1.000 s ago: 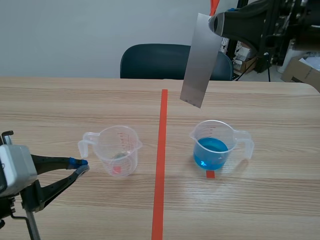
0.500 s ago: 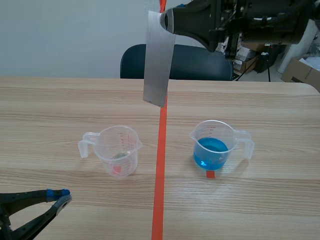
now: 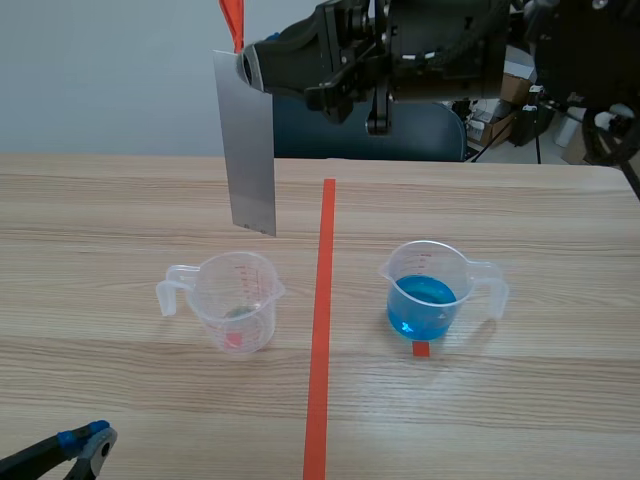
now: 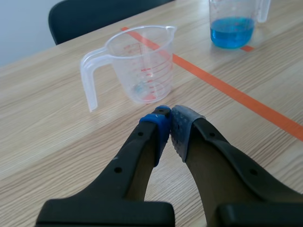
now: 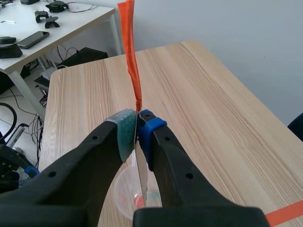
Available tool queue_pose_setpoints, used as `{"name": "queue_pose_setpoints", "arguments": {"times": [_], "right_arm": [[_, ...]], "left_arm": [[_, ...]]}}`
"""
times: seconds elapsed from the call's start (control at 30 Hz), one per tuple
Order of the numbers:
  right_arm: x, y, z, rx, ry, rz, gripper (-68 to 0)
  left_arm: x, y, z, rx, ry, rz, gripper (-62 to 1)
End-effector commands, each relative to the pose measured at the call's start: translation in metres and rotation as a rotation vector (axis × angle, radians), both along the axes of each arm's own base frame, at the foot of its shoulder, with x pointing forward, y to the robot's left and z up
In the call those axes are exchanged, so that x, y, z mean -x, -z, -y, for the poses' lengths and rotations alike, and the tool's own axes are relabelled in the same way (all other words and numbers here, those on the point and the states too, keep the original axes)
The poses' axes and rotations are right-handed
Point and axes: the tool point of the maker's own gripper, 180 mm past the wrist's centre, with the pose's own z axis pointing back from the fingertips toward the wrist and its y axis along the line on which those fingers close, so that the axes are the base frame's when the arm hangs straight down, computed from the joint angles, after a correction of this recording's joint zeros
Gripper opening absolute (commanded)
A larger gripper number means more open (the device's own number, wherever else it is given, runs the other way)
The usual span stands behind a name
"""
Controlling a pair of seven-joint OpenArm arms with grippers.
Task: Do the redox reaction experiment. move the plate over the left beaker
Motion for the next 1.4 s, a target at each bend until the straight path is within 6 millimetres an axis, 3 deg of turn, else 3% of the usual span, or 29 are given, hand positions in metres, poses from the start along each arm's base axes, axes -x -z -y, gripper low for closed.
{"name": "queue_pose_setpoints", "arguments": {"times": [0.0, 0.2, 0.63, 0.73, 0.93, 1.37], "right_arm": [[-0.003, -0.021, -0.003, -0.032, -0.006, 0.06, -66.9], [0.004, -0.018, -0.022, -0.009, -0.041, 0.072, -66.9], [0.015, -0.018, -0.053, 0.022, -0.092, 0.088, -66.9], [0.015, -0.018, -0.057, 0.022, -0.085, 0.085, -66.9], [0.017, -0.018, -0.063, 0.029, -0.088, 0.101, -66.9], [0.016, -0.01, -0.062, 0.069, -0.088, 0.09, -66.9]], "left_arm": [[-0.002, -0.014, -0.006, 0.055, -0.041, 0.062, -56.9], [0.007, -0.024, -0.025, 0.185, -0.183, 0.134, -56.9], [0.019, -0.026, -0.027, 0.24, -0.205, 0.169, -56.5], [0.019, -0.027, -0.027, 0.242, -0.205, 0.173, -46.3], [0.023, -0.043, -0.028, 0.284, -0.195, 0.257, 0.5], [0.025, -0.048, -0.028, 0.298, -0.191, 0.286, 1.4]]}}
